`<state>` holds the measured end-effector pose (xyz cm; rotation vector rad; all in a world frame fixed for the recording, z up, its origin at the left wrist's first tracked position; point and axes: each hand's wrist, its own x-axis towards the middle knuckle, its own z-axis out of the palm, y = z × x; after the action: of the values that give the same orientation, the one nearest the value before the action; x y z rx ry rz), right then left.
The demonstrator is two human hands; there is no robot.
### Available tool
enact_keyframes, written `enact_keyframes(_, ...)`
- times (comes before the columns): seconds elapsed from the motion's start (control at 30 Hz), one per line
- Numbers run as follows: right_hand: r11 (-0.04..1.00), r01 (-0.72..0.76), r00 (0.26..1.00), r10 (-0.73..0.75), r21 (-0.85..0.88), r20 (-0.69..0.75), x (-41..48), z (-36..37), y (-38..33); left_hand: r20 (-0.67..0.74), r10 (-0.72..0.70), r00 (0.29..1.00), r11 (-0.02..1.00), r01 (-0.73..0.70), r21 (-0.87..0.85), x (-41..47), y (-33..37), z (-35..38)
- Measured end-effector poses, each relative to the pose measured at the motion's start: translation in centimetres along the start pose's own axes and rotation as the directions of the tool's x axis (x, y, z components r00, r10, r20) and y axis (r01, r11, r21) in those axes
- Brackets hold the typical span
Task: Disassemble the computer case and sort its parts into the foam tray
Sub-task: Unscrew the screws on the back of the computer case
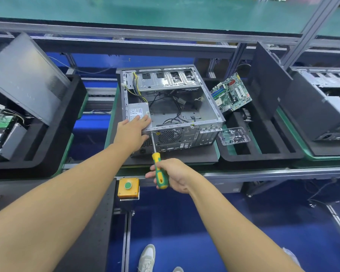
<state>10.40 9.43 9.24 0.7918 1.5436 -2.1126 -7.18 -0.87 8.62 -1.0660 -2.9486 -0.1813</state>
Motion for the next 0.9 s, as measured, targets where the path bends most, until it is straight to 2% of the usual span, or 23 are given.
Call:
enact_keyframes(0.07,0.989,0.099,0.993,-0.105,-0.107,-0.053,0.1,0.1,0.1,-0.003,-0.002,1.000,1.000,0.002,-0.006,0.0,0.1,0.0)
enact_keyframes(0.13,0.980,0.134,0.983,-0.150,-0.148,-0.108,0.3,0.7,0.3,-0.002,-0.007,1.000,1.000,0.007,-0.007,-0.1,0.2,0.0)
enact_keyframes(0.37,0.999,-0.009,0.997,0.006,-0.043,-0.071,0.0,1.7,0.8,0.021,-0.013,1.000,1.000,0.013,-0.001,-0.1,0.4,-0.3)
enact_keyframes(0.5,0.992,-0.075,0.997,0.072,0.104,0.034,-0.5,1.3,0.8,0.016,-0.019,1.000,1.000,0.019,-0.017,0.0,0.4,-0.3)
enact_keyframes(0.57,0.999,-0.004,1.000,0.003,0.051,0.011,-0.7,1.0,1.2,0.007,-0.020,1.000,1.000,0.020,-0.016,0.1,0.4,-0.2)
enact_keyframes(0.63,0.989,0.092,0.991,-0.102,-0.114,-0.090,-0.7,0.8,1.4,0.004,-0.018,1.000,1.000,0.018,-0.014,0.2,0.3,-0.1)
enact_keyframes(0.7,0.971,0.113,0.969,-0.154,-0.210,-0.192,-0.6,0.6,1.5,-0.004,-0.017,1.000,1.000,0.017,-0.006,0.2,0.3,0.1)
enact_keyframes(0.73,0.979,0.101,0.971,-0.136,-0.176,-0.197,-0.6,0.7,1.5,-0.008,-0.016,1.000,1.000,0.016,-0.001,0.3,0.3,0.1)
enact_keyframes(0.83,1.000,0.022,0.996,-0.021,0.010,-0.089,-0.8,1.2,1.0,-0.008,-0.018,1.000,1.000,0.018,-0.011,0.3,0.3,0.2)
enact_keyframes(0.9,0.999,0.011,0.999,-0.009,0.048,-0.041,-0.6,1.3,0.6,0.000,-0.023,1.000,0.999,0.023,-0.027,0.4,0.2,0.2)
